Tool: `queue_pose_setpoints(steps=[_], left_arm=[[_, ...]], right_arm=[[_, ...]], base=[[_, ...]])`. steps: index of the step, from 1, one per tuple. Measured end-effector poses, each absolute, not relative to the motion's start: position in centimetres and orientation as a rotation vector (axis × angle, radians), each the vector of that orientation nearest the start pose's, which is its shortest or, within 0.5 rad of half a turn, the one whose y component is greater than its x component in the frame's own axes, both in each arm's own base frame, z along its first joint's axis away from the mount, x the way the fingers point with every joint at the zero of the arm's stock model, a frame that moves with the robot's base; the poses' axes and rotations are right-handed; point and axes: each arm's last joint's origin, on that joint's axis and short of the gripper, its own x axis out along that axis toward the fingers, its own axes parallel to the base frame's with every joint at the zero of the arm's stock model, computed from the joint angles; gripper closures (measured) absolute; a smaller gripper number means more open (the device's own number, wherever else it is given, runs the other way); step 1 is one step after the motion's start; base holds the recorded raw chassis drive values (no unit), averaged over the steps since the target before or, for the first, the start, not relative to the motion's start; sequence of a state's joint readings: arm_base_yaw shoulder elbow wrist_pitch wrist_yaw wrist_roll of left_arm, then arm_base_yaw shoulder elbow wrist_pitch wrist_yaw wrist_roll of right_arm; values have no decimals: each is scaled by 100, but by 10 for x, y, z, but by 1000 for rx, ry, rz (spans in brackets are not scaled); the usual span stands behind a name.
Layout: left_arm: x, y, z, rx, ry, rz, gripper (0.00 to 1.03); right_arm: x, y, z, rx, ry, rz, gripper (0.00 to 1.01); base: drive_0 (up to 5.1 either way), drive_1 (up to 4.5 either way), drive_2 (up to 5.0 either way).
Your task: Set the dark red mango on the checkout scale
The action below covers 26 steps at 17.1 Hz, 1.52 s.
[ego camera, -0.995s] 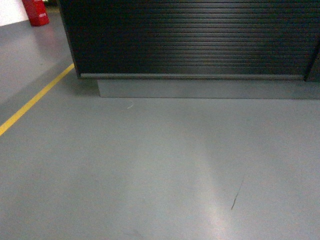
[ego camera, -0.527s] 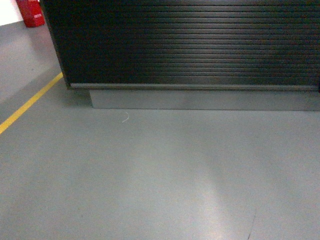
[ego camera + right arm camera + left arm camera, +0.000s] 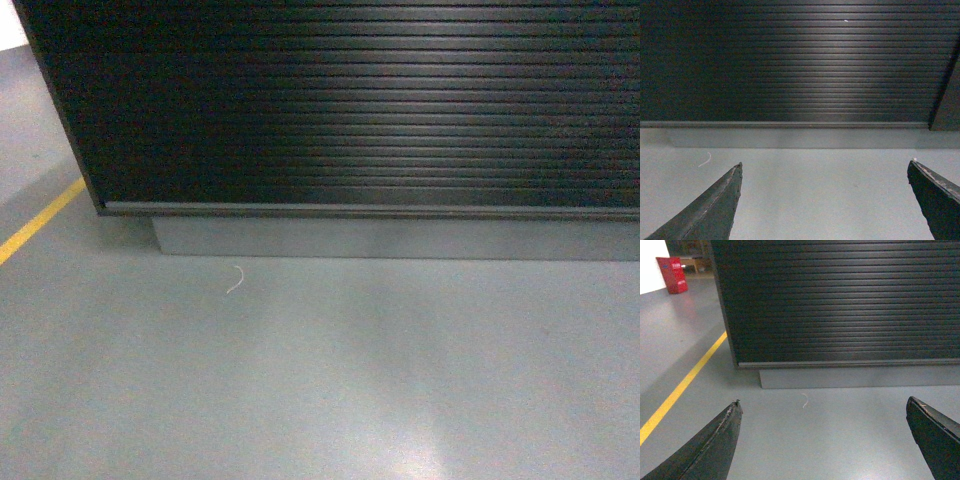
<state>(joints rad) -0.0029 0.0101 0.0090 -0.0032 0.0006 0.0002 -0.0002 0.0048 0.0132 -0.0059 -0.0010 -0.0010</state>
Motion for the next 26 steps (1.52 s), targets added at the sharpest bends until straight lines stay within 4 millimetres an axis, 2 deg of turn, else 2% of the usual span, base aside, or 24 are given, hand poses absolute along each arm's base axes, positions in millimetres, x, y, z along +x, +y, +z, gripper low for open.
queue_pose_setpoints(steps=[13,20,26], left_arm=[[98,0,165,0,8,-2,5],[98,0,166,0,4,-2,5],[98,0,166,0,1,-3,5]], right_arm=[[97,0,167,-1,-5,0,3],[97,0,167,-1,-3,-1,3],[97,0,167,-1,-6,0,3]], base=[[6,434,-421],[-4,198,-206],[5,387,-377]])
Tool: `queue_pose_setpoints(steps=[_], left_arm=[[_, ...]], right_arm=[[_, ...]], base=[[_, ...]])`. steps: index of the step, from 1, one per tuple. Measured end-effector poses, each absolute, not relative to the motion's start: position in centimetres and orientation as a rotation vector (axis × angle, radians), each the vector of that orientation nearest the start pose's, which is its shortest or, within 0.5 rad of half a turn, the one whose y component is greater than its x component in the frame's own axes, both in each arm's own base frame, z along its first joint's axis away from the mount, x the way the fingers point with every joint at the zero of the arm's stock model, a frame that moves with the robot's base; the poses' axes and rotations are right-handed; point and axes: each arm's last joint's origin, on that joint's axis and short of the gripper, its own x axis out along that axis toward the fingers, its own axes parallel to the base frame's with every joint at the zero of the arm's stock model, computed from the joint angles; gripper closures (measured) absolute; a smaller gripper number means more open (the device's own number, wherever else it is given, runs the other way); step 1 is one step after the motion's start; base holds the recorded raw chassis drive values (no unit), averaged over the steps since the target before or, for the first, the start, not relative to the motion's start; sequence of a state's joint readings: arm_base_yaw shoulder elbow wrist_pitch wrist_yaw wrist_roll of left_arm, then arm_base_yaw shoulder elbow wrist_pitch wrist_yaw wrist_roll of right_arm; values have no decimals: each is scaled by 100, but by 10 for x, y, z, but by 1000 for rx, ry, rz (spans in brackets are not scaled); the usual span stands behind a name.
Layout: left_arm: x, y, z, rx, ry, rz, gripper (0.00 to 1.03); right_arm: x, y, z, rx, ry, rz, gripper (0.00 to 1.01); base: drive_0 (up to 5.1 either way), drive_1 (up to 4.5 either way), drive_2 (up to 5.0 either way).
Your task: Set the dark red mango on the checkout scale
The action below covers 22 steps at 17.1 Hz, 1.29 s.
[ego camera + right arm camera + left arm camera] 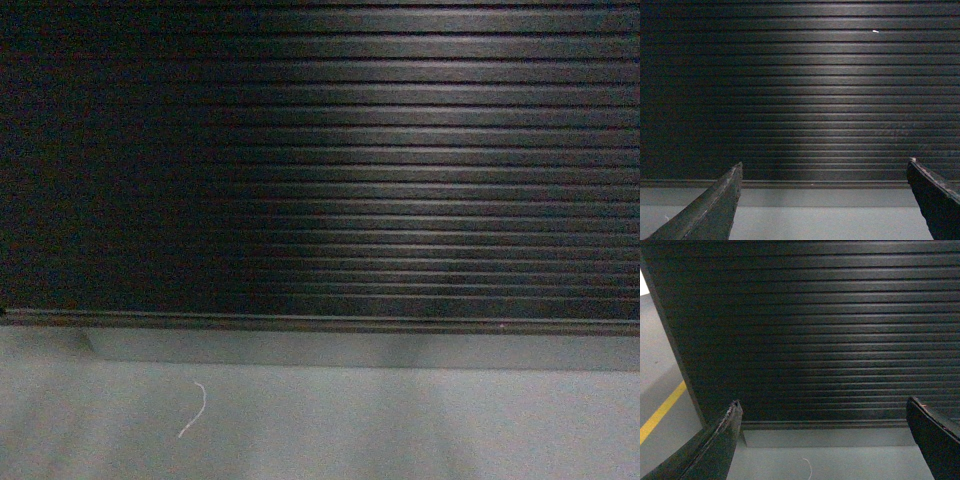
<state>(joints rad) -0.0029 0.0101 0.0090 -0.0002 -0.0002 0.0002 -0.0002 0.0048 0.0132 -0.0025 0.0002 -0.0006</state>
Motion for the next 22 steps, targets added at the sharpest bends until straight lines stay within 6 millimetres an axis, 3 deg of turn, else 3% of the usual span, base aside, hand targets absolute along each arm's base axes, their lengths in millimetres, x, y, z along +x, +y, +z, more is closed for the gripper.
queue_pose_setpoints(steps=[11,22], left_arm=[[98,0,165,0,6,-2,5],[98,0,165,0,5,-3,5]], right_arm=[[97,0,167,-1,-3,0,3],[97,0,167,-1,-4,0,3]], base=[[-3,397,-402],[0,0,0]])
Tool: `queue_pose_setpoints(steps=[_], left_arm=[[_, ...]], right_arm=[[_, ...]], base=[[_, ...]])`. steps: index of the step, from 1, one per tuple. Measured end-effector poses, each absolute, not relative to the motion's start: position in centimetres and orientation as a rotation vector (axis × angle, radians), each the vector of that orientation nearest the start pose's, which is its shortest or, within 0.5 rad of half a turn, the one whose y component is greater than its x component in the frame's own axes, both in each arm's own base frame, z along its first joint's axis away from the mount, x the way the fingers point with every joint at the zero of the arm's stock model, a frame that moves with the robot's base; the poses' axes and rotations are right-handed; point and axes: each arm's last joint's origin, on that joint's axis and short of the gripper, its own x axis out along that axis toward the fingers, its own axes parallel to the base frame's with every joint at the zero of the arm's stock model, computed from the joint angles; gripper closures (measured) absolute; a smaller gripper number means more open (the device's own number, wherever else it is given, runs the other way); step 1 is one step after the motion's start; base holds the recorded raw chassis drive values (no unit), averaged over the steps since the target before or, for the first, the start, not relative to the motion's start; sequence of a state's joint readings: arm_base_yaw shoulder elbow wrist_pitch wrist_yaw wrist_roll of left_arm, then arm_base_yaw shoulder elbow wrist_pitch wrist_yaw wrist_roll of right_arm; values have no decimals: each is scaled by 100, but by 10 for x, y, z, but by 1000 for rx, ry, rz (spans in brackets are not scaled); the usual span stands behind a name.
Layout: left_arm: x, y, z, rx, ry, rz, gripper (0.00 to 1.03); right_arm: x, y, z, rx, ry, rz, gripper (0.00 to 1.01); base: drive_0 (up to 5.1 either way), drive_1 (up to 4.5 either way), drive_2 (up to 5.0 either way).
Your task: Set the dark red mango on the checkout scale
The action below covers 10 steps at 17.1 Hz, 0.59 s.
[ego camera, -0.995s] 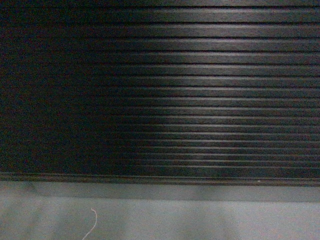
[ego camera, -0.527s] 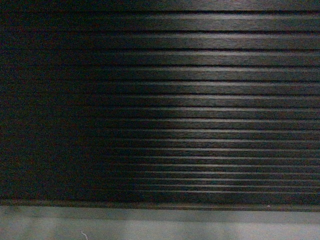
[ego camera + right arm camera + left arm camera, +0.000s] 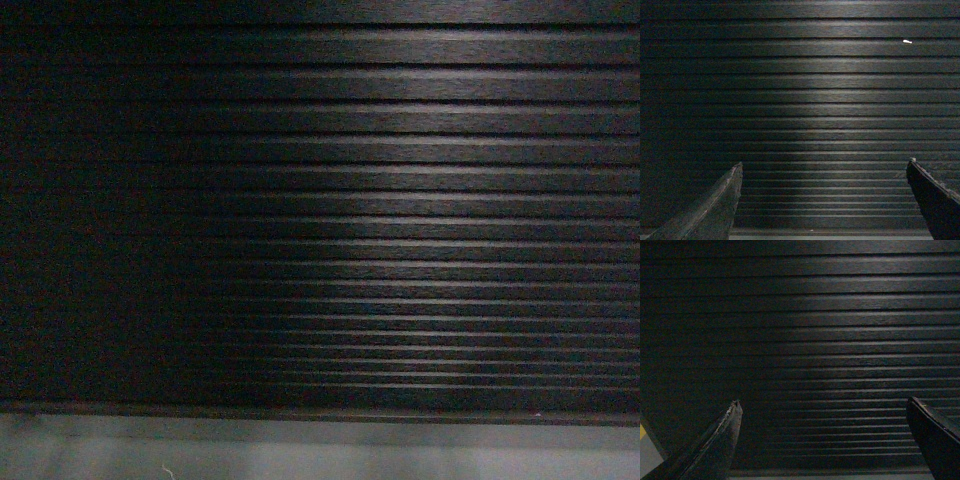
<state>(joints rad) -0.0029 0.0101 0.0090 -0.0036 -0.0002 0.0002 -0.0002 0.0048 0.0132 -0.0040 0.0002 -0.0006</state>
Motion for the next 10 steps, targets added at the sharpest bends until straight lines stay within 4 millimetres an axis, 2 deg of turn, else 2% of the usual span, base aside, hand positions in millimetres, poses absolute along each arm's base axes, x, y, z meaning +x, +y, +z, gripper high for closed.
queue_pose_setpoints(steps=[10], left_arm=[[98,0,165,0,6,-1,5]], right_arm=[[97,0,167,-1,-4,-1,3]], base=[[0,0,0]])
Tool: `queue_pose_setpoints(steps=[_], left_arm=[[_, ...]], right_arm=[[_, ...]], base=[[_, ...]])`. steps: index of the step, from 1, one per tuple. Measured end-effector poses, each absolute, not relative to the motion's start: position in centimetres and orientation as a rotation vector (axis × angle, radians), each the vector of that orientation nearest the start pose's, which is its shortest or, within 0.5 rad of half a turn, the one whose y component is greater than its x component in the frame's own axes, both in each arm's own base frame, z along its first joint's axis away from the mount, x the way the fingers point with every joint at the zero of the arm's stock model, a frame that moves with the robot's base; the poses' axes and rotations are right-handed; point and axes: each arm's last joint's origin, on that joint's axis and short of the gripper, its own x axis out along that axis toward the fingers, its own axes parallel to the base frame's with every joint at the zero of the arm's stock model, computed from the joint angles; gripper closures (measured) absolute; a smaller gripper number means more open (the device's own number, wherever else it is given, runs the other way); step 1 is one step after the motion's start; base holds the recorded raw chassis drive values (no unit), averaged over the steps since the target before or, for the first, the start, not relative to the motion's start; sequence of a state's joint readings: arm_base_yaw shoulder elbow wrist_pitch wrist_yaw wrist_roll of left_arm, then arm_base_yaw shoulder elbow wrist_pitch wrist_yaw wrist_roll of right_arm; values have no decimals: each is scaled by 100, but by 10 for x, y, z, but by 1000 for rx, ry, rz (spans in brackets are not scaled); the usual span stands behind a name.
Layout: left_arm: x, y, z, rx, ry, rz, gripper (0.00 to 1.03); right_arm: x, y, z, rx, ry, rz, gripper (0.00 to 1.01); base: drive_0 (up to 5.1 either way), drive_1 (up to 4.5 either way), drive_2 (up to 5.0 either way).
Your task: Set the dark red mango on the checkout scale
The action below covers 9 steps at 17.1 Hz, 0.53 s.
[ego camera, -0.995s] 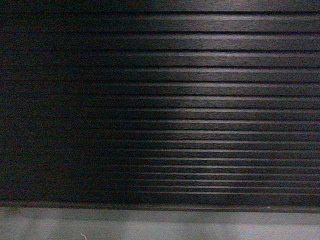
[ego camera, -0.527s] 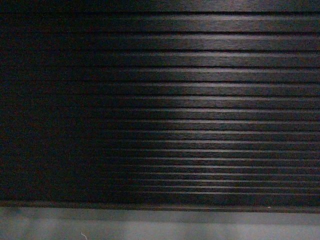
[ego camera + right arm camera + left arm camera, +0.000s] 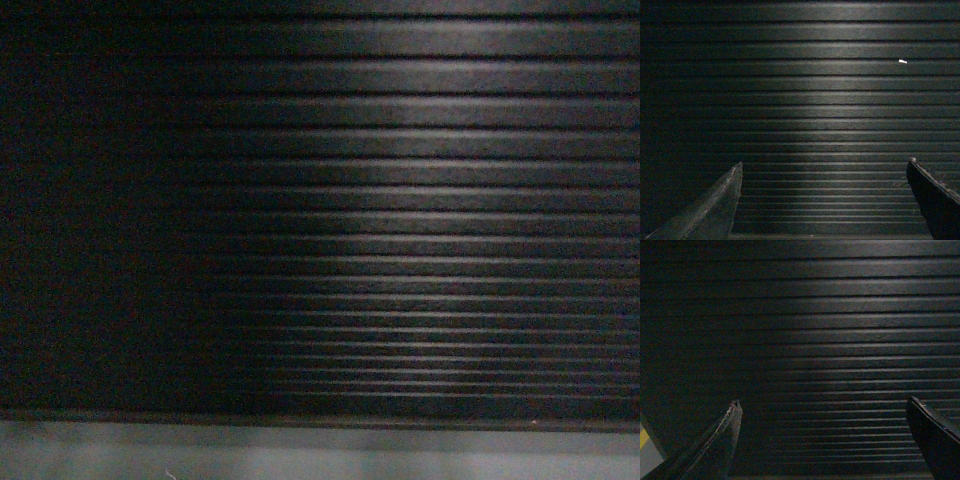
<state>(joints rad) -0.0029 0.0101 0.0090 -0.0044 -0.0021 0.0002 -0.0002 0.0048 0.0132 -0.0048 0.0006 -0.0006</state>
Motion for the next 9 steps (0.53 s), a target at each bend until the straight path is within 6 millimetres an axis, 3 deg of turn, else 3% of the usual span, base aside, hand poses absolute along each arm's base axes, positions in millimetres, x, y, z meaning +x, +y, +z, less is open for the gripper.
queue_pose_setpoints(steps=[9], left_arm=[[98,0,165,0,5,-3,5]], right_arm=[[97,0,167,0,-6,-1,3]], base=[[0,0,0]])
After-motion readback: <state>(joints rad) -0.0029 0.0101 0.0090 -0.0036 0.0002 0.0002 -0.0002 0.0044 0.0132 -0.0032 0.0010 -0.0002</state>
